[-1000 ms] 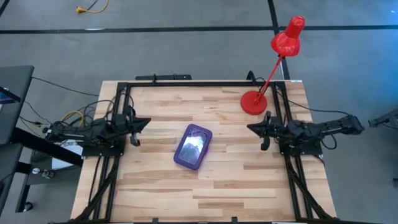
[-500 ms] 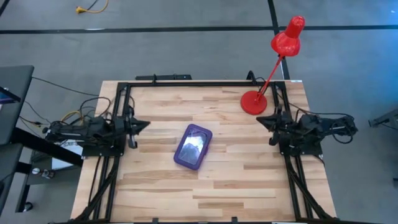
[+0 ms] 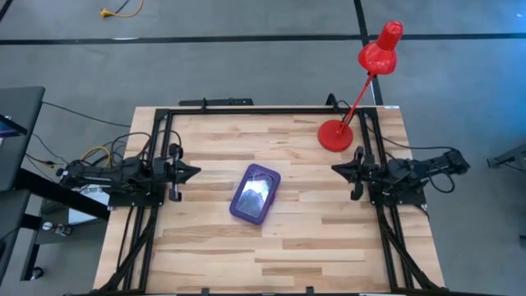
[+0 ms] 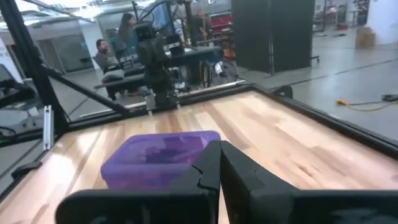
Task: Pick & place school supplies into a supply box
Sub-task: Return to Home Position
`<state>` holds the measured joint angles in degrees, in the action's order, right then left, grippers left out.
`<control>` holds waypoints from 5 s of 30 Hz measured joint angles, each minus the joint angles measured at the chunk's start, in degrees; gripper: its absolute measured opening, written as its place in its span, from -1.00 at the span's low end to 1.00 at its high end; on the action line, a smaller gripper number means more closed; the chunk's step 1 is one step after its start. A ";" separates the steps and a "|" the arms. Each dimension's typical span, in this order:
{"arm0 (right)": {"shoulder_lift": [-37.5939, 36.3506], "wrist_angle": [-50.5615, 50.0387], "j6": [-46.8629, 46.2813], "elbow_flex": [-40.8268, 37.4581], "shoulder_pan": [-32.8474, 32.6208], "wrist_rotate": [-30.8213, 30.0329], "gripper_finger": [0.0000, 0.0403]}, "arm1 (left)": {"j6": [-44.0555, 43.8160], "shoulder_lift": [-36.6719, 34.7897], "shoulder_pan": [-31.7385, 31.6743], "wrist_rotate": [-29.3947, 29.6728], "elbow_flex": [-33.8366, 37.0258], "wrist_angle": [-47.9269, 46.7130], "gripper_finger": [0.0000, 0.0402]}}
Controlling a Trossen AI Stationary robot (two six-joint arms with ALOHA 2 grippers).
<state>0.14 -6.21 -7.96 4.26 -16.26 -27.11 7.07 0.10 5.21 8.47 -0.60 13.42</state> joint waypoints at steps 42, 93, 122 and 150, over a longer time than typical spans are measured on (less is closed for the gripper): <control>0.00 -2.35 -4.09 -0.06 -2.01 0.11 -1.00 | -6.67 0.26 0.00 0.81 -0.26 -10.98 -1.00; 0.00 -2.35 -4.09 -0.06 -2.01 0.07 -1.00 | -6.67 0.26 0.00 0.93 -0.37 -11.07 -1.00; 0.01 -2.37 -4.09 -0.06 -2.01 0.07 -1.00 | -6.68 0.26 -0.01 0.92 -0.37 -11.07 -1.00; 0.01 -2.37 -4.09 -0.06 -2.01 0.09 -1.00 | -6.69 0.26 -0.01 0.92 -0.37 -11.06 -1.00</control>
<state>0.15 -8.58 -12.05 4.21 -18.26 -27.03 0.38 0.36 5.21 9.39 -0.97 2.36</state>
